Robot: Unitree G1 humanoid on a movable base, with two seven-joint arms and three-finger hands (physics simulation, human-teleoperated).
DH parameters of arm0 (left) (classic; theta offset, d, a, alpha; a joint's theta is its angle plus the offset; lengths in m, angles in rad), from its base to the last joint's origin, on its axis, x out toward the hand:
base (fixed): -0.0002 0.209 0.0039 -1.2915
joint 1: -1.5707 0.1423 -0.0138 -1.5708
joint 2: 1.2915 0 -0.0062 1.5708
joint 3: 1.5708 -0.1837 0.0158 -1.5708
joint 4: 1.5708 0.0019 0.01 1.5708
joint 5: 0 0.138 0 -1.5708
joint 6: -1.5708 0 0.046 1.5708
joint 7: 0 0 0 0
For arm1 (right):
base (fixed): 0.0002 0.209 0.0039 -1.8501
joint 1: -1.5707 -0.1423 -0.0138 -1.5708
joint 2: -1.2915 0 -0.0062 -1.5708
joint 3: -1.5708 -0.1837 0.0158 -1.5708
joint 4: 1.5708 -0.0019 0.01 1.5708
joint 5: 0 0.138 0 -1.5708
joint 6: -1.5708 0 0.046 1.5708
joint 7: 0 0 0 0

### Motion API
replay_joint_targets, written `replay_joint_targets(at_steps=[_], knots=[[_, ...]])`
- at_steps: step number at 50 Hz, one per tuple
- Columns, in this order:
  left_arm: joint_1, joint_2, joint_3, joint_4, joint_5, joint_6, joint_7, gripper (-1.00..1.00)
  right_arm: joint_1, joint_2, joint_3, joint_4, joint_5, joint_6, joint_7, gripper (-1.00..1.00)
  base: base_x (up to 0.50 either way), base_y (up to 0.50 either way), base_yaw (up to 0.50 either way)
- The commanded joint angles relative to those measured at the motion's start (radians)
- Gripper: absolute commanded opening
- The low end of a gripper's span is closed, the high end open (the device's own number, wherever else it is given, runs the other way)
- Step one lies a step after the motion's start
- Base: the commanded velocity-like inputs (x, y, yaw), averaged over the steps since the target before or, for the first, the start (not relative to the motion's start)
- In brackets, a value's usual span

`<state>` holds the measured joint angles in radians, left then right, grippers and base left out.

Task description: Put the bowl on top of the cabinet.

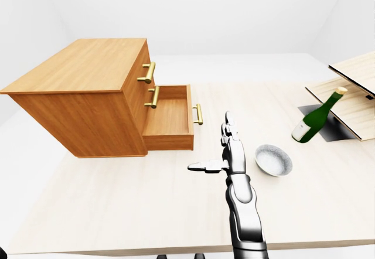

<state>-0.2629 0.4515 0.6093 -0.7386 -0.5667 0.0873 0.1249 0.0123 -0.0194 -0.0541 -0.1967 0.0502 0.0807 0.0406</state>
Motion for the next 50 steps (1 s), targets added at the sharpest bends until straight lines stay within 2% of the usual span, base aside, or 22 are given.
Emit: replay_joint_targets(at_steps=[1,16,26,50], knots=[[0.003,-0.001,-0.002,-0.004,0.001,0.0,0.001,0.89,0.001,-0.001,-0.001,-0.004,-0.005,0.007,-0.007,1.0,0.0,0.0,0.0],[0.002,0.0,0.0,-0.001,0.002,0.0,-0.002,0.89,-0.022,-0.02,-0.026,-0.11,-0.035,0.007,-0.021,1.0,0.0,0.0,0.0],[0.004,-0.001,0.002,-0.004,0.0,0.0,-0.002,0.89,-0.035,-0.035,-0.031,-0.168,-0.133,0.007,-0.016,1.0,0.0,0.0,0.0],[0.002,0.001,0.002,-0.005,-0.002,0.0,0.001,0.9,-0.088,-0.103,-0.123,-0.179,-0.332,0.007,0.031,1.0,0.0,0.0,0.0]])
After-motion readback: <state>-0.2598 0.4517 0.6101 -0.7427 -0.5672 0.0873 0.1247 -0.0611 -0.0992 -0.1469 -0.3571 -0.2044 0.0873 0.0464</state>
